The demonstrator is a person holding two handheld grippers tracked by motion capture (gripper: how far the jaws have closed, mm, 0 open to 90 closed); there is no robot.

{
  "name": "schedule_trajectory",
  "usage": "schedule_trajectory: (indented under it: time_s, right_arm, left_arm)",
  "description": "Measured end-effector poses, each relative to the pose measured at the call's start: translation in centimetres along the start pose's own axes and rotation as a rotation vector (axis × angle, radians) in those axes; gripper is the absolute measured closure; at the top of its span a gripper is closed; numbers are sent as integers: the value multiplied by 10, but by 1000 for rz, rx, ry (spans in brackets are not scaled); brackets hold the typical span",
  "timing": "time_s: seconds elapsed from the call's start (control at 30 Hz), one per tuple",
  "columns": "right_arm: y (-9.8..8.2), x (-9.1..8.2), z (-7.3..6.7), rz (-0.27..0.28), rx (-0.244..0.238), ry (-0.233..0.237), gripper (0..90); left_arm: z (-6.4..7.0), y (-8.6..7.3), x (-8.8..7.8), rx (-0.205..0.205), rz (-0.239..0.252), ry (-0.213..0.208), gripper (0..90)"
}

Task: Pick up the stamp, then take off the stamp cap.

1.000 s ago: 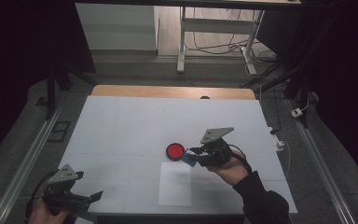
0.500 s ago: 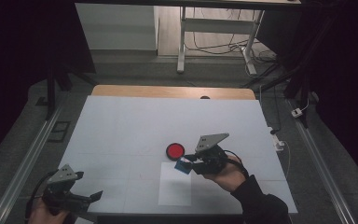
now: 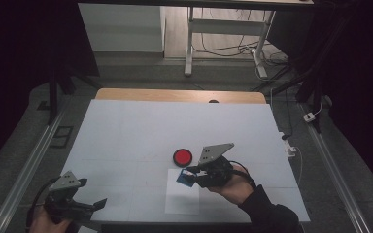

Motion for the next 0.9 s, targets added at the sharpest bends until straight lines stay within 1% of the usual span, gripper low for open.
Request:
schedule_trajectory:
  time_s: [0.13,0.27,0.33,0.4,0.47,0.5,0.57,0.73,0.9]
  right_arm:
    - [0,1,-4,-5,-14,8,700]
    - [0,1,-4,-8,-15,11,700]
    - [1,1,-4,0,-17,12,700]
    - [2,0,-4,1,-14,14,700]
    - [2,1,-5,2,-12,17,700]
    - [2,1,-5,2,-13,16,700]
    - [2,1,-5,-1,-20,18,700]
    - [3,0,-7,-1,-27,25,699]
    - [3,-1,-6,2,-28,21,700]
  left_arm:
    - [0,0,0,1,-2,-1,0]
    - [0,0,0,-1,-1,1,0]
    - [-1,0,0,-7,1,2,0]
    - [0,1,0,-7,5,-5,0]
    - [2,3,0,-2,19,-14,0]
    - [4,5,0,1,28,-28,0]
    - [10,9,2,17,37,-64,0]
    - [17,17,10,77,40,-80,0]
    - [26,26,19,124,58,-116,0]
Point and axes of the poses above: each handheld gripper's, and its own axes: x roughly forward along the jaws, y roughly out of its top, z roughly to its right, the point moved 9 cm from there along x, roughly forward along the jaws, and after that the axes turned 3 degrees about x, right-handed, at the moved point
